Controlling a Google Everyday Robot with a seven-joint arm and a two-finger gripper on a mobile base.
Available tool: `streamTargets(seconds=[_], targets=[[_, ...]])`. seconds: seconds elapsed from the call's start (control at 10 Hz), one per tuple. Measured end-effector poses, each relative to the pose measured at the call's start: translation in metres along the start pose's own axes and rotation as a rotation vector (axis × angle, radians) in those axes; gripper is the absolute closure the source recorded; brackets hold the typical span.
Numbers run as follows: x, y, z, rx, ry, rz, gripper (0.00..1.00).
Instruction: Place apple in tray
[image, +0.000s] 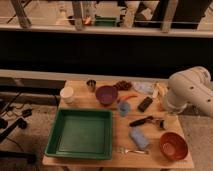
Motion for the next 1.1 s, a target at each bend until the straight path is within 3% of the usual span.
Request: streamTargets(seconds=[0.7, 1.1], targets=[[0.000, 0.000, 0.000, 0.001, 0.001, 0.000, 0.20], [0.012, -0.013, 0.007, 0.059, -0.031, 0.022, 0.20]])
